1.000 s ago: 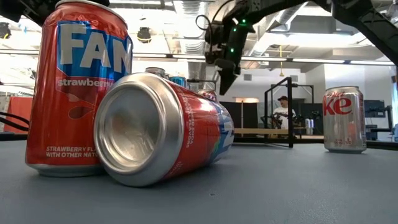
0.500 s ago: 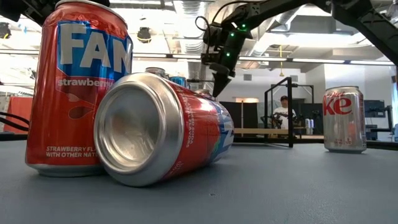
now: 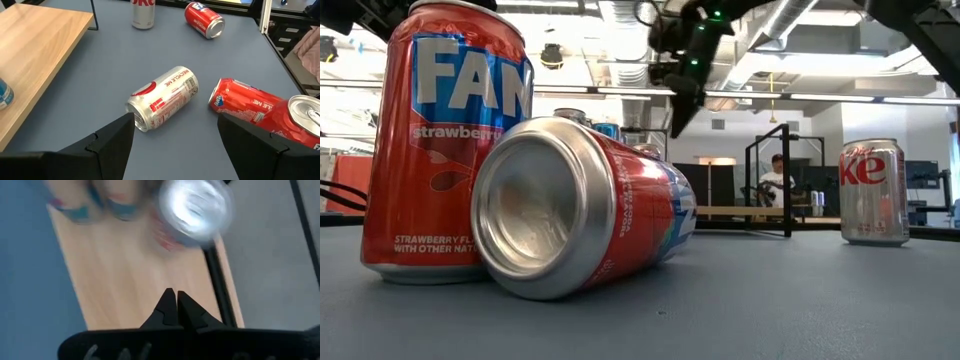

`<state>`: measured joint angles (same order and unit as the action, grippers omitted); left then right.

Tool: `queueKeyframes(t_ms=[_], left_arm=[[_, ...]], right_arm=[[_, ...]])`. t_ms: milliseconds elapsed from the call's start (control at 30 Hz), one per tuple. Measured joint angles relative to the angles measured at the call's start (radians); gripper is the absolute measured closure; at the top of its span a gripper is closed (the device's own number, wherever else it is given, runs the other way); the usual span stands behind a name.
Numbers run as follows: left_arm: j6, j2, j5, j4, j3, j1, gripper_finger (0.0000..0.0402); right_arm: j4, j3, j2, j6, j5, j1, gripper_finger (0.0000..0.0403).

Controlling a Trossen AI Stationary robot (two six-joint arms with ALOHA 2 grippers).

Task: Place canned beverage on shelf
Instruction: Put the middle silver soda can on the shelf

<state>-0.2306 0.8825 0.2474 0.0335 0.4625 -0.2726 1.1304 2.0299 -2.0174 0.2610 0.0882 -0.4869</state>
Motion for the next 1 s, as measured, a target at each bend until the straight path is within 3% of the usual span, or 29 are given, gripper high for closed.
queueKeyframes(t_ms=[267, 1000], left_arm=[[0.000, 0.000, -0.001, 0.002, 0.000, 0.000, 0.0127], [-0.019, 0.000, 0.011, 0.003, 0.000, 0.000, 0.0127]], right_arm=[[-0.137, -0.003, -0.033, 0.033, 0.022, 0.080, 0.0403], [-0.319, -0.004, -0.097, 0.089, -0.011, 0.060, 0.0403]])
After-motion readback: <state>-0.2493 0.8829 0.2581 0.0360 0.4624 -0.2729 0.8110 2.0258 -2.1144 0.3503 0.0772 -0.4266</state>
